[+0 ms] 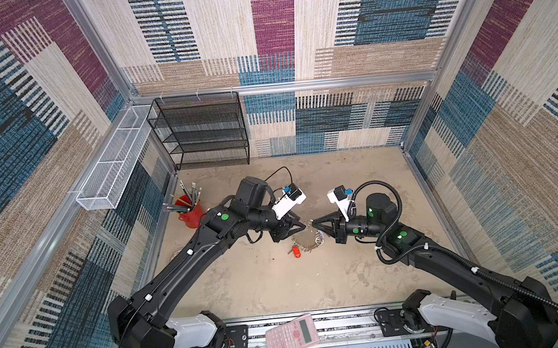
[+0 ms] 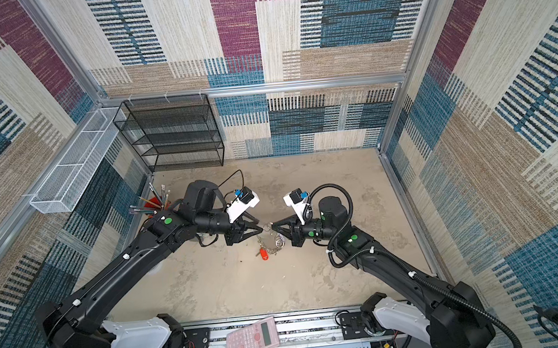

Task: Attach keys to a key ring
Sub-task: Insert the key into the keyring.

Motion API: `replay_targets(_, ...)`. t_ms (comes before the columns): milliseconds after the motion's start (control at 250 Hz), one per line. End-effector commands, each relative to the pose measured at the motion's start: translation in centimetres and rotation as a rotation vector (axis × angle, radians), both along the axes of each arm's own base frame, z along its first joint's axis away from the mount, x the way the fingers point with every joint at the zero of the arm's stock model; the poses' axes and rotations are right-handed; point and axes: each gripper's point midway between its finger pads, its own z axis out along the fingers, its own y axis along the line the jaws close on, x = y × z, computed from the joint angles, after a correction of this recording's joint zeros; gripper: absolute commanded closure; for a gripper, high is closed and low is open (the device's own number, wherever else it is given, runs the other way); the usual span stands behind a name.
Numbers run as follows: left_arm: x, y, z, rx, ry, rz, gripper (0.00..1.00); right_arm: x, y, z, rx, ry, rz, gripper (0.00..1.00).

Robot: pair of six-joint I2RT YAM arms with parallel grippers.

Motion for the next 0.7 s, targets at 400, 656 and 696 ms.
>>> replay_targets(400, -0.8, -1.5, 0.5, 0.034, -0.063, -0.238, 0.67, -0.7, 0.1, 0.9, 0.031, -0.046, 0.038, 1.0)
replay_targets(656, -0.5, -2.2, -0.9, 0.086, -0.038, -0.273, 0.67, -0.9, 0.0, 1.0, 0.035, -0.052, 0.04, 1.0)
replay_targets(696, -0.4, -2.3, -1.1, 0.09, -0.034, -0.273, 0.67, -1.0, 0.0, 1.0, 0.036, -0.052, 0.041, 1.0)
